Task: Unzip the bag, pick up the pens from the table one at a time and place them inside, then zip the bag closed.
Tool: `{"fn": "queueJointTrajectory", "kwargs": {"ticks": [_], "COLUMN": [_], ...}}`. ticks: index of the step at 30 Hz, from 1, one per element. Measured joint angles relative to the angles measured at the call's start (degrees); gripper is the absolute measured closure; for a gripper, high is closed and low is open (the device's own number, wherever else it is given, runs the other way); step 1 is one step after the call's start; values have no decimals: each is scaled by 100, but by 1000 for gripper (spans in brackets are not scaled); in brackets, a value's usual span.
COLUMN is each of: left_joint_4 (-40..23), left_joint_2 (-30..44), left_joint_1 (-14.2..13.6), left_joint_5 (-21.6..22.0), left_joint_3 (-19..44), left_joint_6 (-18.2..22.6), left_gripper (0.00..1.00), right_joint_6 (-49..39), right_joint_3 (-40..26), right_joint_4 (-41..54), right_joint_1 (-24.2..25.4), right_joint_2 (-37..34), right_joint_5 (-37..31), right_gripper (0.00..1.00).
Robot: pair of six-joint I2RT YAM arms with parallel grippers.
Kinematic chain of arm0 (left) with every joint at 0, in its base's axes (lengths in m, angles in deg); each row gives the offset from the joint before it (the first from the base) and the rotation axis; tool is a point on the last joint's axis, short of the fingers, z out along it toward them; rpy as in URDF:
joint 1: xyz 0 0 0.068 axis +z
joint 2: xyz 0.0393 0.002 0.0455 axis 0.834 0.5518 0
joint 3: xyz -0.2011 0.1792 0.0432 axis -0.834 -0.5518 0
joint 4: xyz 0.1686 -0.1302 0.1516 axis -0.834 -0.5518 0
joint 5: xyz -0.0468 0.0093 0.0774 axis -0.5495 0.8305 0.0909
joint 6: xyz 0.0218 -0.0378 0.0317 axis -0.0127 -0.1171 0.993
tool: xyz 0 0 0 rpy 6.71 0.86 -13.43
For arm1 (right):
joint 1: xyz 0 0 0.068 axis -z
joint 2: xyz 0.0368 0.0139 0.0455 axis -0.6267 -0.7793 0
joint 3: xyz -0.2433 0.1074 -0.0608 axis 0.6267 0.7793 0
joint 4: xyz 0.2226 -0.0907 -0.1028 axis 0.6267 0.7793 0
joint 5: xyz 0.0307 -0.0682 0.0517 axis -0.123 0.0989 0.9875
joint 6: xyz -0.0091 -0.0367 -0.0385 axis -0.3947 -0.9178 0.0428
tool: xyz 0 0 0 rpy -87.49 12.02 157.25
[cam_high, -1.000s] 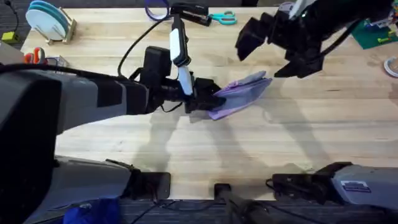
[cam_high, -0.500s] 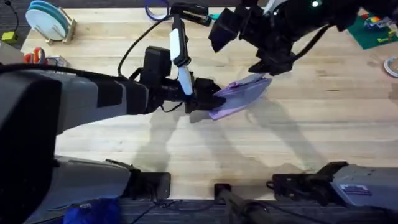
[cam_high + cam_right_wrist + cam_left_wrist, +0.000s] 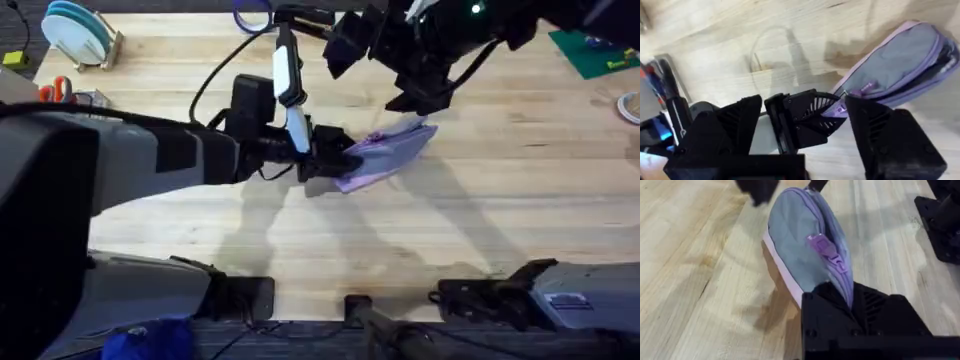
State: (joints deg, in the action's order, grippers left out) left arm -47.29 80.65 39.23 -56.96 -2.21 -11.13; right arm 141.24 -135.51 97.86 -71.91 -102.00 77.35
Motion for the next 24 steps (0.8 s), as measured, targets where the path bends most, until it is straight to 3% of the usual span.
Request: {"fn": "queueJointTrajectory", "kwargs": {"ticks": [13,24], "left_joint_4": [0,-2], "left_joint_2": [0,0], "left_joint_1": [0,0], "left_joint_5": [0,0], "left_joint_3": [0,0], "left_joint_6": [-2,0], "left_gripper": [959,959], "right_joint_6": [-2825,-3754], "right_joint_3": [0,0], "right_joint_4": [213,490], "right_joint_1": [1,2], "right_joint_2": [-46,-561], "right_joint_5": [-72,-92], "right_gripper": [6,6]}}
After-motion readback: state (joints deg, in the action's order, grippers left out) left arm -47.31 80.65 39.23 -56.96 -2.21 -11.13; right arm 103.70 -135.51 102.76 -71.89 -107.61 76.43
